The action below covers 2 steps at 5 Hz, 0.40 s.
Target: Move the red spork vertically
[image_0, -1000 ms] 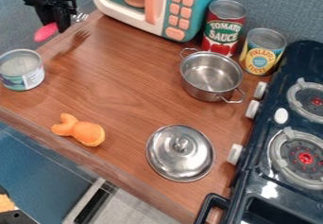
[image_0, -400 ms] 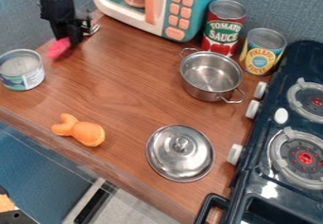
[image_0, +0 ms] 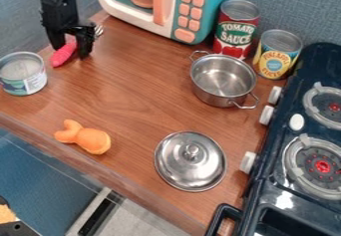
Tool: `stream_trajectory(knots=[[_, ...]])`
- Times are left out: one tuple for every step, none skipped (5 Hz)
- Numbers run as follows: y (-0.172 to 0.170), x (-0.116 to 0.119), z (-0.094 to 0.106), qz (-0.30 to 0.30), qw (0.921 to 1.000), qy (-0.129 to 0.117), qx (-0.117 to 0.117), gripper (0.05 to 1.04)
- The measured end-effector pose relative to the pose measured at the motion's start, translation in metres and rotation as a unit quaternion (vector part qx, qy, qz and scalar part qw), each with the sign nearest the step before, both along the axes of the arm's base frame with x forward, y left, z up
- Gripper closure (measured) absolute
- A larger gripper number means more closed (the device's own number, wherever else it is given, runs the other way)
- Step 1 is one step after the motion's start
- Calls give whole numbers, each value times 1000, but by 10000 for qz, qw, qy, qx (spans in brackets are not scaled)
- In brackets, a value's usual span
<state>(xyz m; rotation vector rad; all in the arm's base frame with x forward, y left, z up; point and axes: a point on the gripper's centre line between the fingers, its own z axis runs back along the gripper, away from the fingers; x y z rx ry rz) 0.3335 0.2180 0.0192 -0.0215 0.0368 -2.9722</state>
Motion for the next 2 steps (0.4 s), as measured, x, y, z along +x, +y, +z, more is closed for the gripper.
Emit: stream_trajectory(knots=[[-1,4,13,-100,9998,28,-147,79],[2,3,33,-255,9997,63,-15,83]])
